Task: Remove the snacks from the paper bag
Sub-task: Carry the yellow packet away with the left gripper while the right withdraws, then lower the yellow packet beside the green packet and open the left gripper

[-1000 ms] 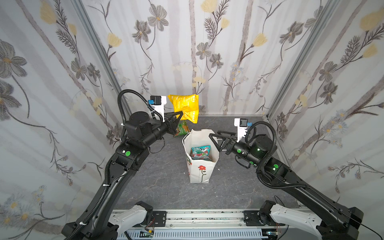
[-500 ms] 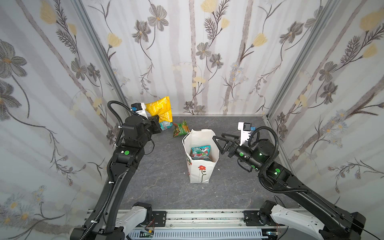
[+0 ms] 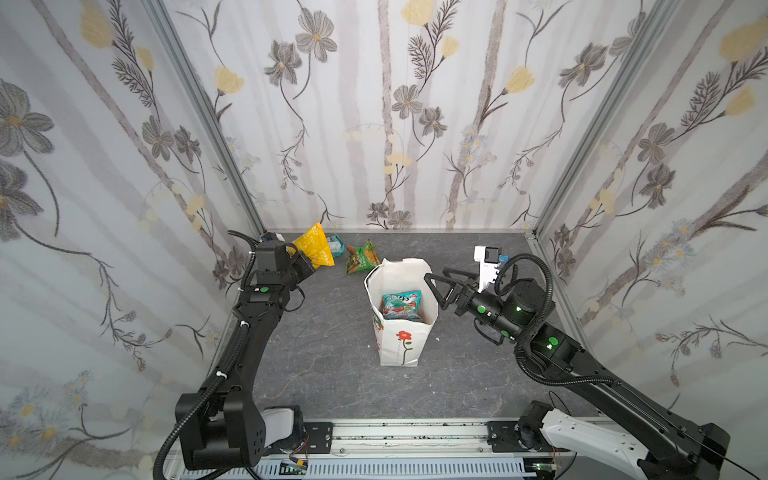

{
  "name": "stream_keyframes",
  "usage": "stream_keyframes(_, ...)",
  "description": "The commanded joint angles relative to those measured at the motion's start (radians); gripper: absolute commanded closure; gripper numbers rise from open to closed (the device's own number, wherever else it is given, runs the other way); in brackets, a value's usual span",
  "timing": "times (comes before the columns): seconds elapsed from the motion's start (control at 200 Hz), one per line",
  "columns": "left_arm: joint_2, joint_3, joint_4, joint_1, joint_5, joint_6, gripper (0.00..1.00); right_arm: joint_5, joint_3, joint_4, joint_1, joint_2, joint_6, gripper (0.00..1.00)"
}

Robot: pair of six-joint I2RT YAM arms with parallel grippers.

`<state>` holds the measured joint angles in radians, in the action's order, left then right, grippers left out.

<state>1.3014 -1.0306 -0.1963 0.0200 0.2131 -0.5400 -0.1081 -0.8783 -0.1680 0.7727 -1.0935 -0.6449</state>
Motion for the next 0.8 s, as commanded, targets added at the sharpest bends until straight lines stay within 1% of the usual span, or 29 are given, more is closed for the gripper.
stream_keyframes(0.0,0.050,-0.001,0.055,0.012,0.042,-0.032,1.00,-0.033,-0.010,-0.013,-0.001,-0.014,0.007,0.01)
stream_keyframes(0.355,0.285,-0.057,0.031,0.037,0.105,-0.035,1.00,-0.043,-0.016,0.004,-0.004,-0.016,0.007,0.01)
stream_keyframes(0.754,0.522,-0.162,-0.043,0.038,0.118,0.004,1.00,-0.039,-0.011,0.022,-0.007,-0.019,0.005,0.01)
stream_keyframes(0.794,0.538,-0.173,-0.052,0.038,0.120,0.007,0.98,-0.038,-0.011,0.024,-0.008,-0.021,0.005,0.01)
